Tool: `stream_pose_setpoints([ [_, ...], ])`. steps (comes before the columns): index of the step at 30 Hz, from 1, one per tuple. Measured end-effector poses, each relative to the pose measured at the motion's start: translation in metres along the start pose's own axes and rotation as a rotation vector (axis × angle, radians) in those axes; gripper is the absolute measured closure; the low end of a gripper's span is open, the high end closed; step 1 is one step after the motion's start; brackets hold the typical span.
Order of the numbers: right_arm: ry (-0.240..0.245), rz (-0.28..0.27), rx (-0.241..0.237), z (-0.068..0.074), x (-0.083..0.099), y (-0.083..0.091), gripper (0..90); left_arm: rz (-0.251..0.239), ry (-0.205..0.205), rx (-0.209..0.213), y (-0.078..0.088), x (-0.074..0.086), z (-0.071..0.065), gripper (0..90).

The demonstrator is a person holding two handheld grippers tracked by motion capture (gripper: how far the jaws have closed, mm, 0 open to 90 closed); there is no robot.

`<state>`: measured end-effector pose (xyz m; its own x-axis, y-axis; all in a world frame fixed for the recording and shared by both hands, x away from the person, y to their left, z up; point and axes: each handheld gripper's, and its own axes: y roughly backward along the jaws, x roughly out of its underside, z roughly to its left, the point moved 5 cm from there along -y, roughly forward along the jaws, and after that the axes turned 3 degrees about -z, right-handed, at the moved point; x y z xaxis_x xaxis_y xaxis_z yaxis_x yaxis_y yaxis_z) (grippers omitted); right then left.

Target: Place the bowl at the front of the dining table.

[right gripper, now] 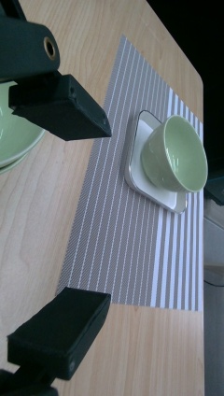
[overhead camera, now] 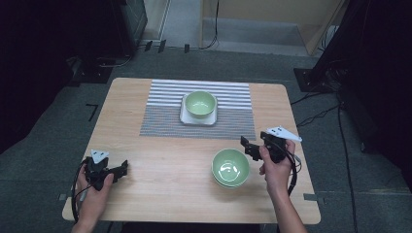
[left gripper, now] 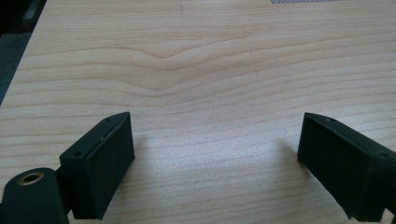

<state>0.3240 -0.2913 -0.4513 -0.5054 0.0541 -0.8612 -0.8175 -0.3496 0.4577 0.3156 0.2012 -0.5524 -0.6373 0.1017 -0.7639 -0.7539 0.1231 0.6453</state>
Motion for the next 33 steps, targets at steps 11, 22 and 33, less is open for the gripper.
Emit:
stream_pose_setpoints([
  [11, -0.025, -0.007, 0.025, -0.014, 0.011, 0.016, 16.9, 0.0, 0.0, 0.0, 0.0, 0.0, 0.0, 10.4],
  [22, -0.048, -0.011, 0.045, -0.025, 0.023, 0.027, 17.1, 0.0, 0.0, 0.0, 0.0, 0.0, 0.0, 10.4],
  [33, -0.068, 0.005, 0.068, -0.037, 0.039, 0.032, 17.4, 0.0, 0.0, 0.0, 0.0, 0.0, 0.0, 10.4],
])
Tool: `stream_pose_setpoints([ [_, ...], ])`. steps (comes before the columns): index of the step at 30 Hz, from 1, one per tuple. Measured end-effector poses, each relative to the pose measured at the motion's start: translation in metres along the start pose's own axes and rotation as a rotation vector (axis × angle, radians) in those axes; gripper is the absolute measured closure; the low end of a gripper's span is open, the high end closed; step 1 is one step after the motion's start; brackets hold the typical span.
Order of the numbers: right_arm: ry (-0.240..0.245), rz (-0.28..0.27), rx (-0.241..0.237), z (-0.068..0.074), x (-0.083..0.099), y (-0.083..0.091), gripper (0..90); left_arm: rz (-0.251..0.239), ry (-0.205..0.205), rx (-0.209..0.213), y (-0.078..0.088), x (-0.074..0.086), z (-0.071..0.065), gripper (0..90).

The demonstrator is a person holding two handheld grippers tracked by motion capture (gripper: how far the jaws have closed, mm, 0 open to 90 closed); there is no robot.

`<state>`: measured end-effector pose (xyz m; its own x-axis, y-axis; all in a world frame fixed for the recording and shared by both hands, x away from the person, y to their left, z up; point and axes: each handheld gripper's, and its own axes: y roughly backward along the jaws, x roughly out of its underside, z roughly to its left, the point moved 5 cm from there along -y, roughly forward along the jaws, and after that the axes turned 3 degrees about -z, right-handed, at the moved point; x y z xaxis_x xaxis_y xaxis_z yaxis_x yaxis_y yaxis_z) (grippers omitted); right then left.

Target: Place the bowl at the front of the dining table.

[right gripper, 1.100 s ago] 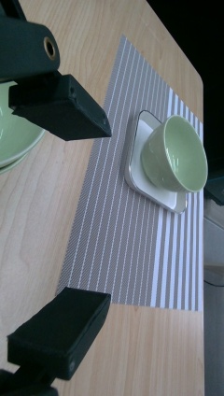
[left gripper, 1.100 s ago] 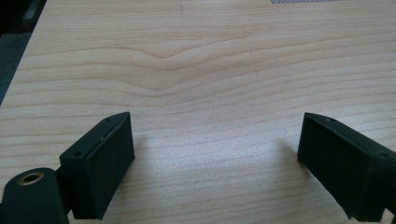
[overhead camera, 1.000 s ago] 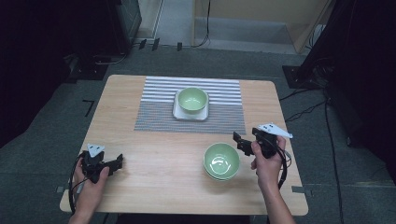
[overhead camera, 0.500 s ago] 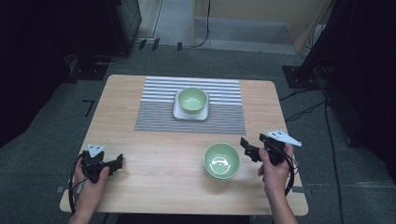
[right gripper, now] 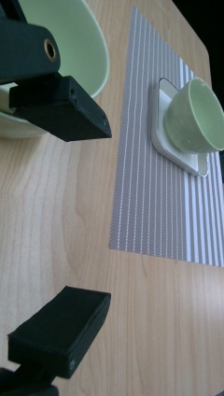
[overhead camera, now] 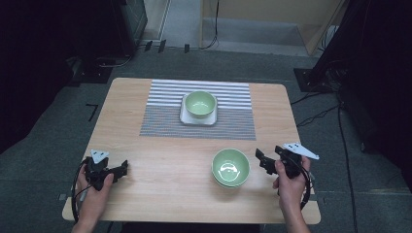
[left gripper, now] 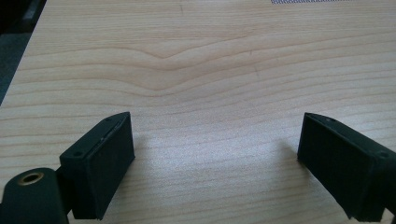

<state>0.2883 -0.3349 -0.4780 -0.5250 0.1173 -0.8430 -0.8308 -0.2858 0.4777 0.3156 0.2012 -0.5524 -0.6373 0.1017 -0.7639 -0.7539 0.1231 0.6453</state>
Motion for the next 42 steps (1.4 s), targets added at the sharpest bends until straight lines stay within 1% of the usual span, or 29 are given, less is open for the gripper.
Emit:
stream_pose_setpoints([
  [9, -0.011, 0.003, 0.023, -0.01, 0.009, 0.005, 17.4, 0.0, 0.0, 0.0, 0.0, 0.0, 0.0, 10.4],
  [15, -0.016, 0.012, 0.051, -0.018, 0.017, 0.006, 17.3, 0.0, 0.0, 0.0, 0.0, 0.0, 0.0, 10.4],
  [16, -0.016, 0.018, 0.058, -0.022, 0.02, 0.007, 17.2, 0.0, 0.0, 0.0, 0.0, 0.0, 0.0, 10.4],
  [18, -0.017, 0.025, 0.063, -0.024, 0.023, 0.007, 17.1, 0.0, 0.0, 0.0, 0.0, 0.0, 0.0, 10.4],
  [23, -0.012, 0.036, 0.088, -0.032, 0.029, 0.008, 17.0, 0.0, 0.0, 0.0, 0.0, 0.0, 0.0, 10.4],
  [28, -0.013, 0.046, 0.113, -0.042, 0.037, 0.01, 17.0, 0.0, 0.0, 0.0, 0.0, 0.0, 0.0, 10.4],
  [31, -0.01, 0.039, 0.126, -0.05, 0.041, 0.012, 17.0, 0.0, 0.0, 0.0, 0.0, 0.0, 0.0, 10.4],
  [35, -0.009, 0.049, 0.161, -0.061, 0.047, 0.013, 17.0, 0.0, 0.0, 0.0, 0.0, 0.0, 0.0, 10.4],
  [37, -0.012, 0.058, 0.17, -0.066, 0.05, 0.013, 17.0, 0.0, 0.0, 0.0, 0.0, 0.0, 0.0, 10.4],
  [41, -0.012, 0.072, 0.193, -0.074, 0.054, 0.012, 17.0, 0.0, 0.0, 0.0, 0.0, 0.0, 0.0, 10.4],
  [42, -0.012, 0.072, 0.193, -0.074, 0.054, 0.012, 17.0, 0.0, 0.0, 0.0, 0.0, 0.0, 0.0, 10.4],
])
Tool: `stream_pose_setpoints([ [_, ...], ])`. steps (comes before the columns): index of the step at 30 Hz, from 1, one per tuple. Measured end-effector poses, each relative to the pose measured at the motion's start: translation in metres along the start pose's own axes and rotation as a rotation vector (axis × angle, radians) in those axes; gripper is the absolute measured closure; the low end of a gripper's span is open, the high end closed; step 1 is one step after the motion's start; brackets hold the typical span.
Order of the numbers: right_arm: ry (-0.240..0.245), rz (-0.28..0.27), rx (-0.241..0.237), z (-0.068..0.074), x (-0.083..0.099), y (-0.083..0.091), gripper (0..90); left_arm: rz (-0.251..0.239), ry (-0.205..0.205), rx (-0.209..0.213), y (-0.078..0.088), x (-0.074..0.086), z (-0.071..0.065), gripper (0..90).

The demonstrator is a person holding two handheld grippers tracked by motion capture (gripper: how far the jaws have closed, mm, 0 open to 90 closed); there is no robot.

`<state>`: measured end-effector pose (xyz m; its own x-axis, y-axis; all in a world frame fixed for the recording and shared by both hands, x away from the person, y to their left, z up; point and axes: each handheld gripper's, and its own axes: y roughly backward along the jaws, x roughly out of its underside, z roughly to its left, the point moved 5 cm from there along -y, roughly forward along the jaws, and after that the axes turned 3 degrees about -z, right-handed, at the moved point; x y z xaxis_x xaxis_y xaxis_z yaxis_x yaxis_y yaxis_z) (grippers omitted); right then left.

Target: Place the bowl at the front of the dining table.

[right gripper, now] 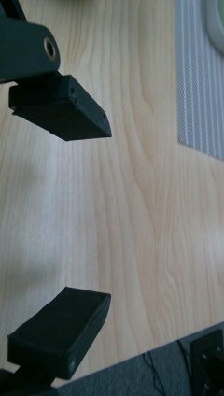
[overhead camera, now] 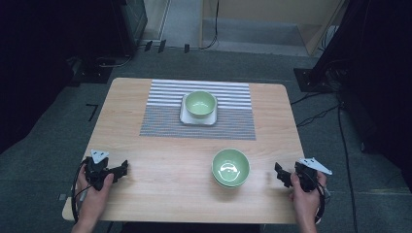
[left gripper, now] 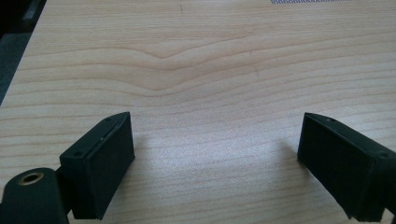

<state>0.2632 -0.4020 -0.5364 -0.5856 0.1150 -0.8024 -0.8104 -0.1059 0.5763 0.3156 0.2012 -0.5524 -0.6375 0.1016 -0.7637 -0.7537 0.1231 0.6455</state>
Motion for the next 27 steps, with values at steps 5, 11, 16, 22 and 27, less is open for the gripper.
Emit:
stream_pose_setpoints([
  [5, 0.014, 0.03, 0.025, -0.007, 0.006, -0.005, 16.7, 0.0, 0.0, 0.0, 0.0, 0.0, 0.0, 10.4],
  [11, 0.015, 0.064, 0.041, -0.009, 0.013, -0.01, 16.4, 0.0, 0.0, 0.0, 0.0, 0.0, 0.0, 10.4],
  [16, 0.043, 0.061, 0.065, -0.006, 0.015, -0.012, 16.1, 0.0, 0.0, 0.0, 0.0, 0.0, 0.0, 10.4],
  [22, 0.074, 0.066, 0.088, -0.002, 0.017, -0.014, 14.3, 0.0, 0.0, 0.0, 0.0, 0.0, 0.0, 10.4],
  [27, 0.086, 0.071, 0.097, -0.001, 0.017, -0.014, 13.8, 0.0, 0.0, 0.0, 0.0, 0.0, 0.0, 10.4],
])
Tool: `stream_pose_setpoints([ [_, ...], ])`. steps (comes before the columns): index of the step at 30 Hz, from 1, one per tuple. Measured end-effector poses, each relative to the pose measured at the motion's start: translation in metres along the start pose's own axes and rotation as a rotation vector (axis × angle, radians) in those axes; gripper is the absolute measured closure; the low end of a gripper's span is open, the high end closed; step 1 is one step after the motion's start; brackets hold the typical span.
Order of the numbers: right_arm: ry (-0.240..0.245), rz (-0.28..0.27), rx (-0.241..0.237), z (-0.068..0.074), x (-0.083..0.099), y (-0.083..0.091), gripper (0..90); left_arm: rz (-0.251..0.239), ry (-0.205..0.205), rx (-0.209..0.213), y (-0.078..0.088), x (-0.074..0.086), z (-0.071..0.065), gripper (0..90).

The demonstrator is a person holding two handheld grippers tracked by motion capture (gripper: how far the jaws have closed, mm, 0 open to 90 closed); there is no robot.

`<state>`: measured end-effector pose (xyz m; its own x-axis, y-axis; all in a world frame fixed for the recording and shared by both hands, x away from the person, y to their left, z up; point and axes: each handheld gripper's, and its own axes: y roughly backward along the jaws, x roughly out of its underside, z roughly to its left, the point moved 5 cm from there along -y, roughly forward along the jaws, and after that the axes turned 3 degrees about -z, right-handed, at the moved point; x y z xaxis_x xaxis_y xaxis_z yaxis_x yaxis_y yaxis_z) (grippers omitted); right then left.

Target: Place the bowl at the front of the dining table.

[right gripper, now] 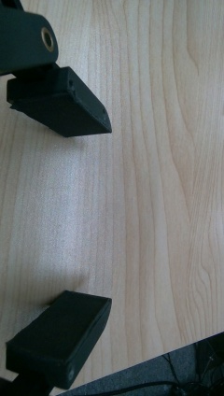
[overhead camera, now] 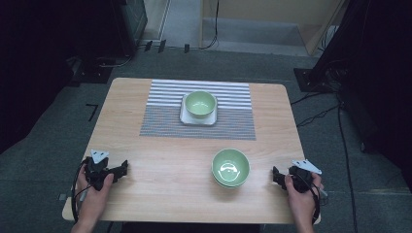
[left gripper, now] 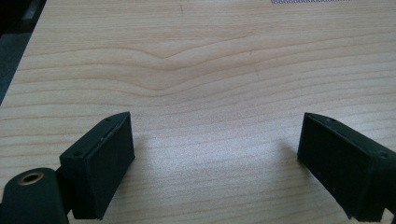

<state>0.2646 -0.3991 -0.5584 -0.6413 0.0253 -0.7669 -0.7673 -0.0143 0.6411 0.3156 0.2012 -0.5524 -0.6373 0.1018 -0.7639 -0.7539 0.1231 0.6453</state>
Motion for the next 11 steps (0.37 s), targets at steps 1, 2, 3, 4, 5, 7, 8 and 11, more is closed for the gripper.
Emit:
stream_pose_setpoints([
  [1, 0.0, 0.0, 0.0, 0.0, 0.0, 0.0, 13.7, 0.0, 0.0, 0.0, 0.0, 0.0, 0.0, 10.4],
  [2, 0.002, 0.0, -0.001, 0.0, 0.0, -0.0001, 13.6, 0.0, 0.0, 0.0, 0.0, 0.0, 0.0, 10.4],
  [3, 0.001, 0.001, -0.001, 0.0001, 0.0, -0.0001, 13.4, 0.0, 0.0, 0.0, 0.0, 0.0, 0.0, 10.4],
  [4, 0.003, 0.001, -0.001, 0.0001, 0.0, -0.0001, 13.3, 0.0, 0.0, 0.0, 0.0, 0.0, 0.0, 10.4],
  [5, 0.003, 0.001, -0.002, 0.0002, 0.0, -0.0001, 13.1, 0.0, 0.0, 0.0, 0.0, 0.0, 0.0, 10.4],
  [7, 0.003, 0.001, -0.002, 0.0002, 0.0001, -0.0002, 13.1, 0.0, 0.0, 0.0, 0.0, 0.0, 0.0, 10.4],
  [8, 0.003, 0.001, -0.002, 0.0002, 0.0, -0.0002, 13.1, 0.0, 0.0, 0.0, 0.0, 0.0, 0.0, 10.4],
  [11, 0.002, 0.002, -0.001, 0.0002, 0.0001, -0.0002, 12.8, 0.0, 0.0, 0.0, 0.0, 0.0, 0.0, 10.4],
])
